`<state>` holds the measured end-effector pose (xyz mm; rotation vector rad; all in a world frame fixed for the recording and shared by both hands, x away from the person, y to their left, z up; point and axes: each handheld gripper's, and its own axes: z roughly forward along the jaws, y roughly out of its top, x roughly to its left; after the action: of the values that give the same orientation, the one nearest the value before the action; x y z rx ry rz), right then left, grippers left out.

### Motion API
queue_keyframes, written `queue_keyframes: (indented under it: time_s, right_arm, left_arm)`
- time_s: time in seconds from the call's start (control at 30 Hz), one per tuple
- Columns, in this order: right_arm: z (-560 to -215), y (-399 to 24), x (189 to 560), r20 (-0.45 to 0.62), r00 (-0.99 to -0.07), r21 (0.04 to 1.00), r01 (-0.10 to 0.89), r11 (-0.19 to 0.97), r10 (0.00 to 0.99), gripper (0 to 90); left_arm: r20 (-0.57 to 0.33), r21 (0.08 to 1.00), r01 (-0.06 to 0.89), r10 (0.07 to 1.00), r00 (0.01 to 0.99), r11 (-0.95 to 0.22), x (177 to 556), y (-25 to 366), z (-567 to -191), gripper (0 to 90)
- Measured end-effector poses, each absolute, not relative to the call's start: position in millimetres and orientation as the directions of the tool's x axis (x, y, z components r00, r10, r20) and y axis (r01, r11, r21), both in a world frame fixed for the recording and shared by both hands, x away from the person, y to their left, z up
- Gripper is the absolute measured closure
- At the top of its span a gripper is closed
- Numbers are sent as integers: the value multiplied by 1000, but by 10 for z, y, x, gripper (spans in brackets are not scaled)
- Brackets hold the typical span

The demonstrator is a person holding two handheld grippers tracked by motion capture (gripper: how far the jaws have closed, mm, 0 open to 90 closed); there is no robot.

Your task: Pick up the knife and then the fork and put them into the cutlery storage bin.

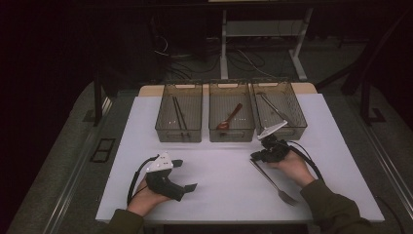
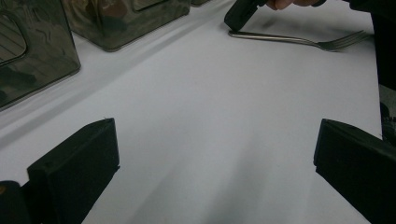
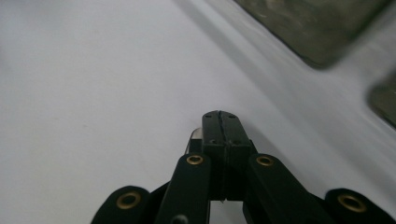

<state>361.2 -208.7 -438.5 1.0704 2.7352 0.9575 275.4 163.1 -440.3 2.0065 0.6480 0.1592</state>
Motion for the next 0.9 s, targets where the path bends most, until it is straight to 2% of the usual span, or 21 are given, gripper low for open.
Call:
queue_keyframes:
  time_s: [0.17, 0.33, 0.53, 0.9]
  right_arm:
    - [-4360, -1897, 3559, 185, -797, 567, 565, 599, 575, 890]
    - [-4334, -1816, 3509, 154, -812, 565, 540, 624, 563, 888]
    - [-4186, -1985, 3458, 169, -780, 547, 582, 601, 602, 756]
    - [-4139, -2230, 3109, 148, -767, 462, 611, 643, 624, 676]
  left_arm:
    - [-153, 848, 375, 505, 849, -375, 2752, 1632, -4402, 0]
    - [-153, 848, 375, 506, 849, -374, 2748, 1633, -4399, 0]
    - [-152, 849, 375, 506, 849, -373, 2747, 1634, -4396, 0]
    - [-150, 850, 372, 504, 850, -374, 2742, 1629, -4390, 0]
